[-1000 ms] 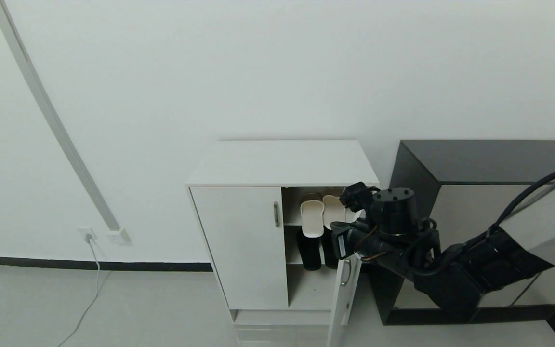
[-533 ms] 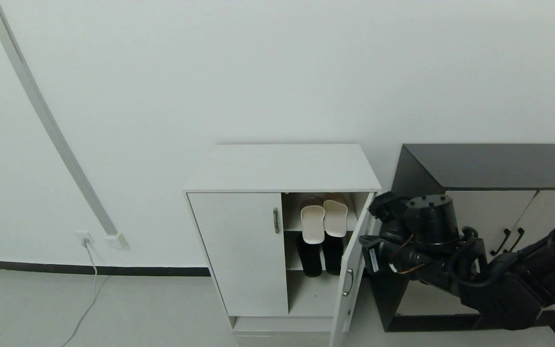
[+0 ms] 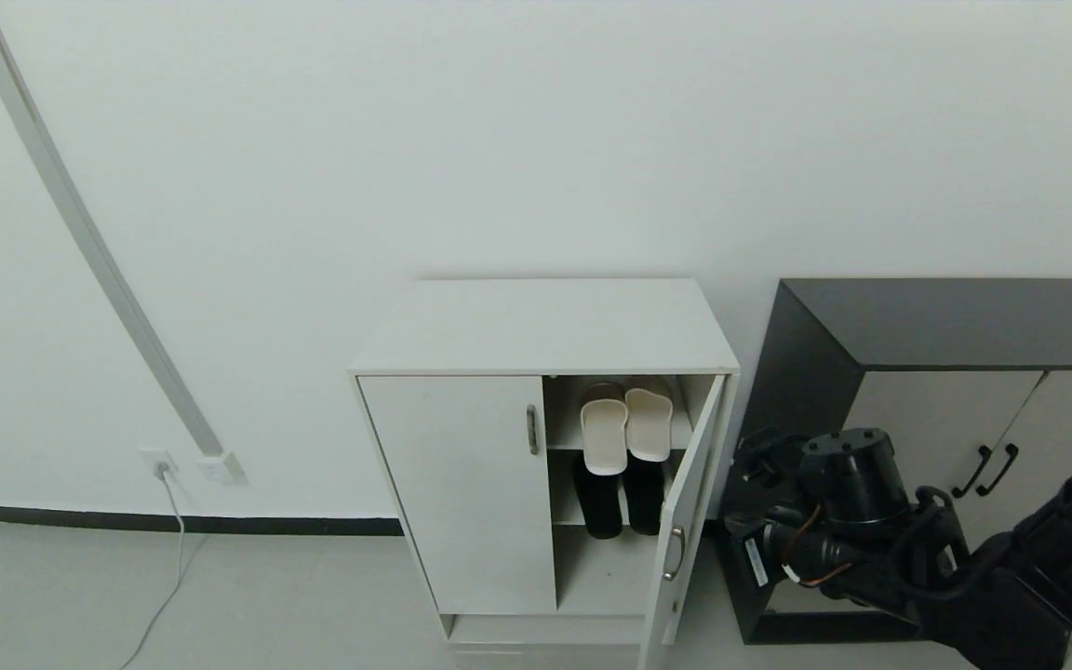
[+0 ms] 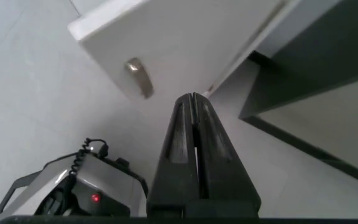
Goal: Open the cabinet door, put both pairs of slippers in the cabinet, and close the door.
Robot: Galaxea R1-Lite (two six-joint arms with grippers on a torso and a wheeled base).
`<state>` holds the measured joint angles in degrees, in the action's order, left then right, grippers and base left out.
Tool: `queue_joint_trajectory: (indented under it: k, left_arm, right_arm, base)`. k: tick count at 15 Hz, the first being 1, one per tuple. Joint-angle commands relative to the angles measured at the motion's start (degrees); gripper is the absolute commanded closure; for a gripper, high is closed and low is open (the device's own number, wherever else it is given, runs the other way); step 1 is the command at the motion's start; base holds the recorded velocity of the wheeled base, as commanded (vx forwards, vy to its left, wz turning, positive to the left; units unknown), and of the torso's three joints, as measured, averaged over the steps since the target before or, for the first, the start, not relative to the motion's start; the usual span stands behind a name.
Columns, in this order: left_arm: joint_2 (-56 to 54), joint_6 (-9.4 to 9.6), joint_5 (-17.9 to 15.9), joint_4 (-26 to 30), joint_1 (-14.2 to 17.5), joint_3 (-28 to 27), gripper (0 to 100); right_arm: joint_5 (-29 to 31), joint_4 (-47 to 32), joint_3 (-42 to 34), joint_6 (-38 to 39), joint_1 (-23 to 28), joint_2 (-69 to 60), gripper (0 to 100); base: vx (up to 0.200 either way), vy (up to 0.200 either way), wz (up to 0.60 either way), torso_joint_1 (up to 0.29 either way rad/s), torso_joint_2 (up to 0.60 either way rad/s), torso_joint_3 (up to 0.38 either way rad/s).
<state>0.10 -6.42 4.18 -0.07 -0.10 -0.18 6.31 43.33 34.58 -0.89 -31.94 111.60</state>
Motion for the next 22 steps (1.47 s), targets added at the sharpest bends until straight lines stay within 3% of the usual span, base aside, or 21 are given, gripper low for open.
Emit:
queue_joint_trajectory:
  k: [1, 18, 22]
  left_arm:
    - [0.08, -0.08, 0.04, -0.01, 0.01, 0.01, 100]
    - [0.08, -0.08, 0.04, -0.01, 0.01, 0.09, 100]
    - [0.08, -0.08, 0.04, -0.01, 0.01, 0.01, 100]
  right_arm:
    - [-0.07, 0.88, 1.1, -0.08, 0.04, 4.23, 100]
    - [-0.07, 1.59, 25.53, 3.0, 0.56, 21.64, 100]
    - [-0.07, 0.53, 34.23, 2.82, 1.44, 25.94, 100]
  base:
    - [0.0, 0.0, 0.0, 0.0, 0.0, 0.0]
    - [0.0, 0.0, 0.0, 0.0, 0.0, 0.0]
    - [0.0, 0.0, 0.0, 0.0, 0.0, 0.0]
